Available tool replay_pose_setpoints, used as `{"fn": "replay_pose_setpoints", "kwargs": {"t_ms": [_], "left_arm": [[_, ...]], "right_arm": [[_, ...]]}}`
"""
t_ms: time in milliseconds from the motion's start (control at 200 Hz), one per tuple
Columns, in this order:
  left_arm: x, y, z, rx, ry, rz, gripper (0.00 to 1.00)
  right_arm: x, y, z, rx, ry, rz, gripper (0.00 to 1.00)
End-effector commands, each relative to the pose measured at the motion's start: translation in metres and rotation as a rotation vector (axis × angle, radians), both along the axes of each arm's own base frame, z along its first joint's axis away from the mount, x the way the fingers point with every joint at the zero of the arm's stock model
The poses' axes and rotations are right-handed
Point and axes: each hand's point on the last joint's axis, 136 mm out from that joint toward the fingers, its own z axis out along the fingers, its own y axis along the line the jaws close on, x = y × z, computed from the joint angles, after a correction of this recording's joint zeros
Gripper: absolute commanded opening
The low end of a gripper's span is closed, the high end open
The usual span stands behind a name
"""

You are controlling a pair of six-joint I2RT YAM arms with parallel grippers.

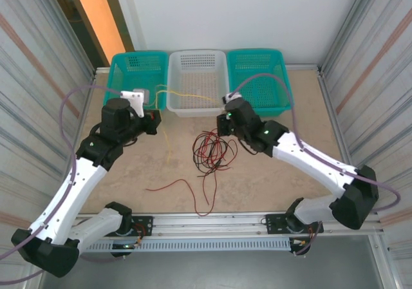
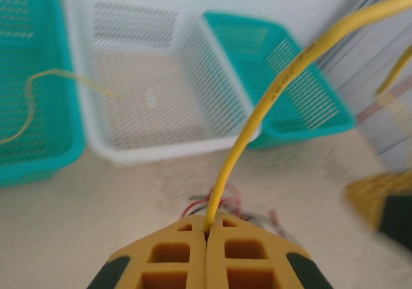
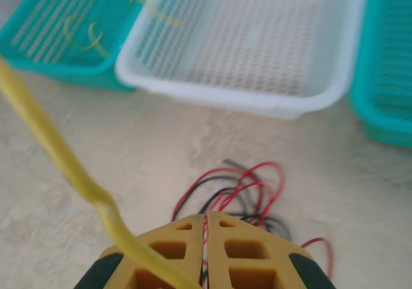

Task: Untangle the cables

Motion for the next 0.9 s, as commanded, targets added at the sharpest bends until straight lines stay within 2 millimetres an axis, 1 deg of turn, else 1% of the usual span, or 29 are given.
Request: {"fn": "replay_pose_setpoints", "kwargs": {"t_ms": [0,15,35,125,205,281,356,396,446,531,566,586,616,681,762,817,892], "left_arm": [[-0.020,0.033,-0.037,0.197,0.098,0.055,0.00],[-0.021,0.034,-0.041,0.206,0.109,0.053,0.00],[-0.023,0.035,-0.047,0.216,0.123,0.048,0.00],[-0.027,0.035,-0.068,0.250,0.194,0.035,0.00],[-0.027,0.030,-0.080,0.251,0.243,0.008,0.00],[-0.027,0.024,-0.086,0.239,0.268,-0.019,0.00],[-0.026,0.021,-0.087,0.230,0.275,-0.031,0.00],[-0.025,0.019,-0.086,0.222,0.270,-0.033,0.00],[-0.024,0.018,-0.083,0.204,0.260,-0.033,0.00],[-0.019,0.020,-0.078,0.133,0.262,-0.019,0.00],[-0.017,0.022,-0.075,0.087,0.270,-0.010,0.00],[-0.014,0.024,-0.073,0.059,0.273,-0.001,0.00],[-0.011,0.027,-0.069,0.015,0.276,0.014,0.00],[-0.002,0.033,-0.058,-0.092,0.273,0.039,0.00],[0.014,0.045,-0.042,-0.192,0.255,0.106,0.00],[0.027,0.053,-0.029,-0.240,0.228,0.150,0.00],[0.046,0.068,-0.014,-0.294,0.191,0.239,0.00]], "right_arm": [[0.007,-0.046,0.039,0.039,-0.069,-0.101,0.00],[0.009,-0.054,0.042,0.048,-0.073,-0.120,0.00],[0.009,-0.059,0.045,0.057,-0.077,-0.126,0.00],[0.013,-0.090,0.062,0.102,-0.107,-0.190,0.00],[0.015,-0.116,0.074,0.132,-0.125,-0.246,0.00],[0.015,-0.132,0.083,0.168,-0.131,-0.271,0.00],[0.014,-0.141,0.085,0.171,-0.124,-0.290,0.00],[0.013,-0.143,0.083,0.165,-0.114,-0.294,0.00],[0.013,-0.145,0.077,0.147,-0.094,-0.304,0.11],[0.013,-0.153,0.064,0.112,-0.057,-0.348,0.43],[0.013,-0.156,0.058,0.101,-0.040,-0.364,0.52],[0.013,-0.156,0.055,0.100,-0.031,-0.370,0.59],[0.012,-0.156,0.050,0.100,-0.018,-0.373,0.64],[0.011,-0.152,0.042,0.117,0.010,-0.361,0.66],[0.008,-0.144,0.030,0.148,0.047,-0.348,0.64],[0.006,-0.134,0.023,0.170,0.062,-0.323,0.62],[0.002,-0.117,0.015,0.171,0.074,-0.289,0.61]]}}
